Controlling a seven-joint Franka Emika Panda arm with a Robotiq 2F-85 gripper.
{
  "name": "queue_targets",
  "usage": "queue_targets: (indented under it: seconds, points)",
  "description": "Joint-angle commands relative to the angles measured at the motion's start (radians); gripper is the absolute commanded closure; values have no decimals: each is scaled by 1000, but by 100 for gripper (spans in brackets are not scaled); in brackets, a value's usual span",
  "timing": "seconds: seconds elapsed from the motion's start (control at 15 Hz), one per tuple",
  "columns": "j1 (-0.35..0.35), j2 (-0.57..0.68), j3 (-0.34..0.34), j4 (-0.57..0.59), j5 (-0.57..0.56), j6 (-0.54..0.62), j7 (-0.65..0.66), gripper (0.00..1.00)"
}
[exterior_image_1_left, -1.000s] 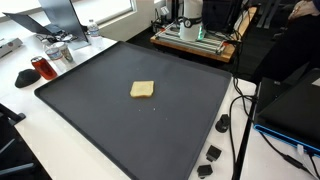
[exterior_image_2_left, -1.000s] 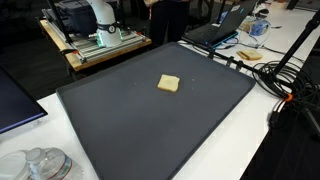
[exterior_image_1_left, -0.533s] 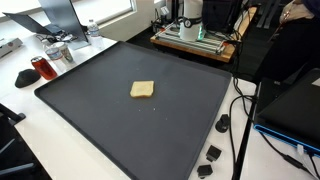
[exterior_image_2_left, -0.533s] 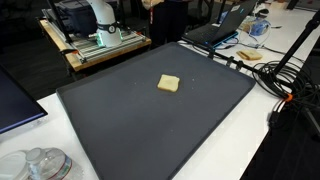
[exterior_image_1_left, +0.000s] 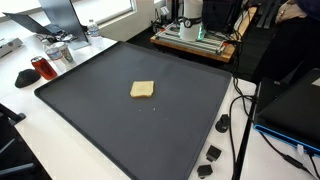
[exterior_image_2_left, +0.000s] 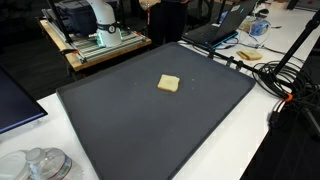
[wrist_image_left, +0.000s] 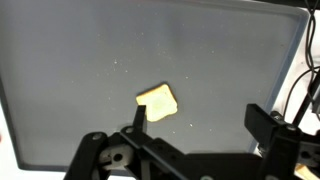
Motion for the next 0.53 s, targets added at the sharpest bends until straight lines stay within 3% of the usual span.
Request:
queue_targets:
  seconds: [0.0, 0.47]
  points:
    - [88, 12, 46, 64, 0, 44, -48, 0]
    - [300, 63, 105, 137, 98, 165, -172, 0]
